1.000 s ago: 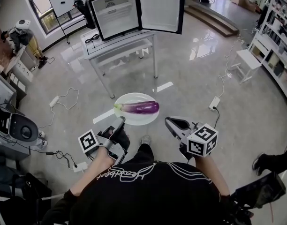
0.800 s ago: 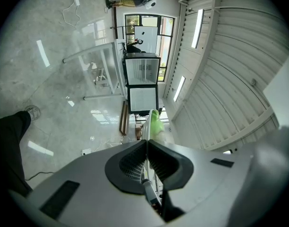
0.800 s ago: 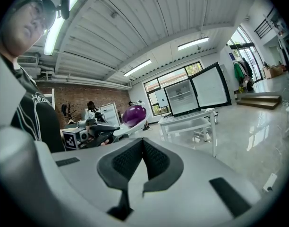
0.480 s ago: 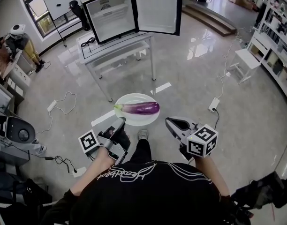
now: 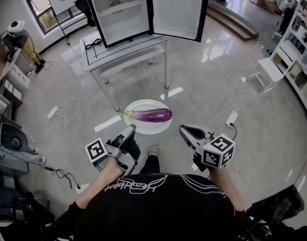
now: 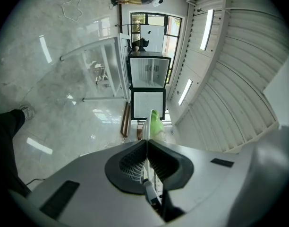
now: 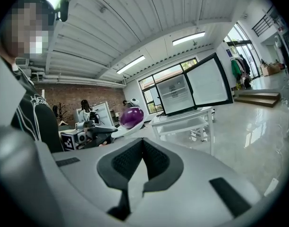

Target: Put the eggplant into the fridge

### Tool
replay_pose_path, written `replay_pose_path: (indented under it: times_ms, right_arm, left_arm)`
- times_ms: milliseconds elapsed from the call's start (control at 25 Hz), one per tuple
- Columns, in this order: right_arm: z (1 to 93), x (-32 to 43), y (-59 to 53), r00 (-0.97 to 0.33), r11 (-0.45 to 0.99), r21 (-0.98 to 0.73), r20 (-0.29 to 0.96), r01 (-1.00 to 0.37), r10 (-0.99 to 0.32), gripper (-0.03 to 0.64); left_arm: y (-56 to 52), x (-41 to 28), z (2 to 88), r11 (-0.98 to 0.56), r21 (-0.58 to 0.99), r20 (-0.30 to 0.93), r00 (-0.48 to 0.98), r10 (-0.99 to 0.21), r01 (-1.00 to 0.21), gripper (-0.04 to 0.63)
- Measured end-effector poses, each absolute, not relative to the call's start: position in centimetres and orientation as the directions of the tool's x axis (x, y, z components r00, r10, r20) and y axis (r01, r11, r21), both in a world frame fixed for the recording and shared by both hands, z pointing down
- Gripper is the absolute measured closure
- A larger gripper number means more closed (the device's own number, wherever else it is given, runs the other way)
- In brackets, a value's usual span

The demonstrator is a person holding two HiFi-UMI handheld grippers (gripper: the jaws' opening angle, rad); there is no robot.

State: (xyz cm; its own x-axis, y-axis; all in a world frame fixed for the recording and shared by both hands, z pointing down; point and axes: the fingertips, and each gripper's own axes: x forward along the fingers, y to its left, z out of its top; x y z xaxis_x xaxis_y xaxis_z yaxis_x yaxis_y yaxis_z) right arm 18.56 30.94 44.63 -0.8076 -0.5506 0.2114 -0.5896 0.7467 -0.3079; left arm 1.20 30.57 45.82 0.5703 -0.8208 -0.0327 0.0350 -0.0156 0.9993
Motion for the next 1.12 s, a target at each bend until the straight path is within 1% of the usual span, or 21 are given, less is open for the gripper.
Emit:
replay_pose_path:
  times_ms: [520,720,1120]
  right_arm:
    - [44.1,12.2,12.0,-0.800,0.729,-0.328,0.258,-0.600,-0.542,0.611]
    - [43.5,9.2,5.2,-0.801,0.738,-0.314,0.267,-0.597,-0.535,0.611]
    - [43.5,4.7,-2.5,-0.803,0.763,-0.267,0.303,-0.589,-0.514,0.611]
  left_arm:
    - [11.5,-5.0,45.9,0.027,0.998,-0.006,0.571,-0.821,0.051,0.575]
    - [4.7,-7.7,45.5,0.018,0.998,-0.019,0.563,-0.826,0.061,0.575]
    - [-3.4,-12.7,45.2,-0.019,0.999,-0.039,0.523,-0.852,0.044,0.575]
